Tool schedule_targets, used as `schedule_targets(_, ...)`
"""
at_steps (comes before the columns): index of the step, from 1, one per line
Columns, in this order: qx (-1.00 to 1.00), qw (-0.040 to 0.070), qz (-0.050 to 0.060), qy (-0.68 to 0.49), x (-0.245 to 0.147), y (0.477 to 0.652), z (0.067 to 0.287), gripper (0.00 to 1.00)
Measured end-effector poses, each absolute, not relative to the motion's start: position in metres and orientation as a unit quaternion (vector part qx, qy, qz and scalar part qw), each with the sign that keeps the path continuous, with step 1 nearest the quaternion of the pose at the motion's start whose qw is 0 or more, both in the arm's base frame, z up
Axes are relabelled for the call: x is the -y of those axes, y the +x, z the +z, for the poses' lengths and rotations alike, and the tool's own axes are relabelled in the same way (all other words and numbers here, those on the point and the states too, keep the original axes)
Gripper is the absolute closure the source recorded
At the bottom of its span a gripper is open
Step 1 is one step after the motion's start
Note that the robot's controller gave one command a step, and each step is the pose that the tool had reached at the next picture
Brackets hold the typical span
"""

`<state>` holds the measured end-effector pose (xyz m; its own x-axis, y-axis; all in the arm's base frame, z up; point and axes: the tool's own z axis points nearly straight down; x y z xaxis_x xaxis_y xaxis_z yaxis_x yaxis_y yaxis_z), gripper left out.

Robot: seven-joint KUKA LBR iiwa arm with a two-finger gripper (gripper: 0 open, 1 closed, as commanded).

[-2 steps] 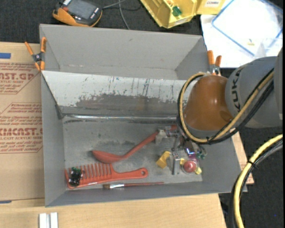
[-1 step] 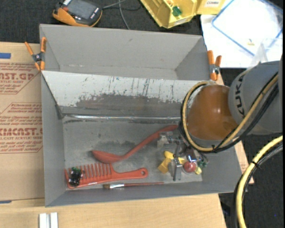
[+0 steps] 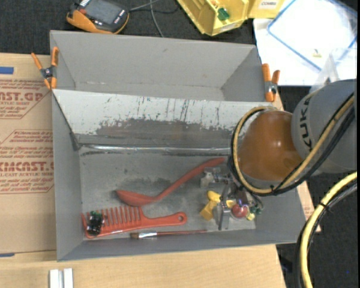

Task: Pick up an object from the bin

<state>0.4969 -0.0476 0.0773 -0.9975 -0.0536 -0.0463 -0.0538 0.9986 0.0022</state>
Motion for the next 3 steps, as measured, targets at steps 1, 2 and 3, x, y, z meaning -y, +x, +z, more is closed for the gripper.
schedule_targets(1,-0.999,0.028,0.002,0.044,0.0487,0.4869,0.0771,0.0)
schedule_targets(2,-0.998,0.032,0.003,0.047,0.0474,0.4835,0.0764,1.0)
schedule_targets(3,-0.998,0.032,0.003,0.047,0.0474,0.4836,0.0766,1.0)
